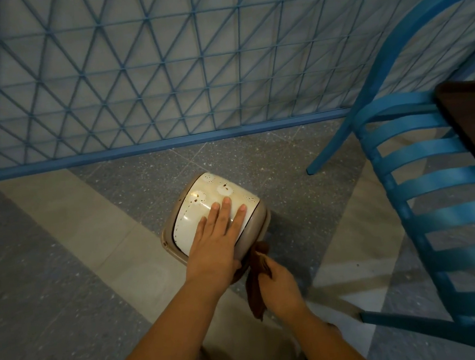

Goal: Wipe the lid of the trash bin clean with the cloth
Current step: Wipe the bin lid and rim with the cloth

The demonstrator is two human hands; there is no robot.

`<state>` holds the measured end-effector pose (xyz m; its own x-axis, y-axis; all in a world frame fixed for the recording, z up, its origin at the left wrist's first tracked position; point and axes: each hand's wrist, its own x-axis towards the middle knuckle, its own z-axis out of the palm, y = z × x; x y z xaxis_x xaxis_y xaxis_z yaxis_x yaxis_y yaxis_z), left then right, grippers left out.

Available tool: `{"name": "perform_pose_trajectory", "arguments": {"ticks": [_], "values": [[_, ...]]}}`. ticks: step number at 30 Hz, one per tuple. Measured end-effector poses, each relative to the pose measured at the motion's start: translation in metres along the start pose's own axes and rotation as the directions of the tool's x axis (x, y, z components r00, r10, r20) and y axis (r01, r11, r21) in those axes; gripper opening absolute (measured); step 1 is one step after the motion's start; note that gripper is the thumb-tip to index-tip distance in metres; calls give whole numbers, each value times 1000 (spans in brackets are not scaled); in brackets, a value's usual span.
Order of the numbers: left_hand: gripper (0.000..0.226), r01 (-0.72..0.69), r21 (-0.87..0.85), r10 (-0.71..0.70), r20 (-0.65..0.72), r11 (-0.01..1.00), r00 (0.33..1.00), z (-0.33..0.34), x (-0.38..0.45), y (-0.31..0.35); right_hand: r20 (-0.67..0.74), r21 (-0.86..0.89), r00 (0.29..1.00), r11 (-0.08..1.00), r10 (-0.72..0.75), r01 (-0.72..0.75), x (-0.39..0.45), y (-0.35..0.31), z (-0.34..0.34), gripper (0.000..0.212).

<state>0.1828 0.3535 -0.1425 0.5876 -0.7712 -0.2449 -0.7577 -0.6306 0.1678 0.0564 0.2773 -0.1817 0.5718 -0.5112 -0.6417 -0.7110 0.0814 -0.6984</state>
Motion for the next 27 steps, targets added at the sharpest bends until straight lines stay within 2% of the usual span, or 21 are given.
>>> {"name": "perform_pose_trajectory", "arguments": {"ticks": [2,4,6,7,9,12,14,15,16,18,19,23,27], "values": [[114,-5,22,5,0,1000,1000,0,0,0,7,50,996,995,85,-86,7,-3,-16,23],[115,-6,41,7,-9,999,1000,0,1,0,-73,253,972,947,223,-199,16,-6,-33,17],[114,-2,52,3,-17,999,1000,0,1,1,-152,469,939,859,309,-206,24,-7,-43,15],[113,2,54,-1,-20,999,1000,1,1,1,-182,506,936,845,301,-173,28,-8,-44,17],[112,14,60,-13,-27,998,1000,2,2,3,-198,479,956,872,215,-97,33,-11,-38,19],[114,29,53,-26,-42,998,999,3,5,4,-144,471,984,882,109,-29,35,-16,-20,21],[115,29,43,-27,-49,999,998,4,7,5,-110,574,982,817,152,-63,36,-16,-14,38],[115,29,41,-27,-49,999,998,5,7,5,-114,608,978,790,176,-71,38,-14,-13,41],[115,30,41,-28,-47,999,999,5,8,5,-129,624,975,779,183,-64,40,-13,-12,35],[114,28,48,-26,-45,998,999,7,8,4,-201,559,967,829,157,-19,45,-13,-12,12],[114,28,50,-25,-49,998,998,7,8,4,-229,524,964,852,138,3,48,-14,-11,9],[114,21,40,-18,-61,999,998,7,8,4,-213,487,960,872,183,-58,57,-15,-6,40],[114,18,39,-15,-72,999,997,8,7,4,-228,377,953,921,198,-100,73,-20,-16,24]]}}
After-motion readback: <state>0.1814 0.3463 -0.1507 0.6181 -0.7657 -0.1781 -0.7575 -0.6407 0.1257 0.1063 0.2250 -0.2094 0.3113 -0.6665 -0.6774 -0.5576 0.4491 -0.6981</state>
